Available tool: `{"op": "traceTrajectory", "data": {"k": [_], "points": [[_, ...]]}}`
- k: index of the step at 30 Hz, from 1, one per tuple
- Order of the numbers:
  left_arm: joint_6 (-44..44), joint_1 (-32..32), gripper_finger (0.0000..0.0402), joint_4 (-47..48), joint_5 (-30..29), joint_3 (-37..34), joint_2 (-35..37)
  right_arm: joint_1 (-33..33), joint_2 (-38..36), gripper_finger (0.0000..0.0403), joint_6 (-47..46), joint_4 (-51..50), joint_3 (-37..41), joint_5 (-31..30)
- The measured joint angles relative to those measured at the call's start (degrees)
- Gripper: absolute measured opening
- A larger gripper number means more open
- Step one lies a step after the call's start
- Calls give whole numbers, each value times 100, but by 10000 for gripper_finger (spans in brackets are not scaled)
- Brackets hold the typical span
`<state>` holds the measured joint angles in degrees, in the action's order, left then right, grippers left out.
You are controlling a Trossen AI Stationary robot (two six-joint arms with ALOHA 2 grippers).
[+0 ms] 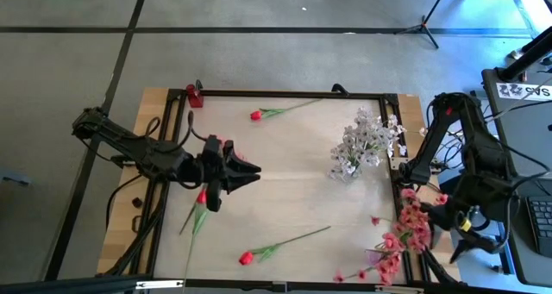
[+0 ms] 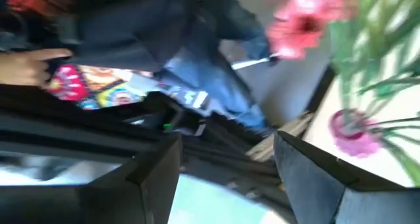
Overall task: Sort flowers into vase by color
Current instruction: Put the pink flowers into the violet vase
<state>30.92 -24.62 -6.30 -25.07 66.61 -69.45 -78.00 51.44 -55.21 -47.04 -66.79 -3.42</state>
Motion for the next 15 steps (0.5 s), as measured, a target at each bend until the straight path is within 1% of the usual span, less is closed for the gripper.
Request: {"op": "traceTrajectory", "data": {"k": [4, 7, 13, 15], "points": [[4, 2, 107, -71, -316, 0, 0, -2, 0, 241, -283, 10, -338, 302], [31, 2, 107, -73, -438, 0, 0, -2, 2, 241, -282, 38, -655, 302], [31, 20, 107, -113, -474, 0, -166, -2, 2, 241, 176, 355, -1377, 67], [29, 69, 107, -59, -552, 0, -236, -2, 4, 241, 479, 396, -1673, -171]]}}
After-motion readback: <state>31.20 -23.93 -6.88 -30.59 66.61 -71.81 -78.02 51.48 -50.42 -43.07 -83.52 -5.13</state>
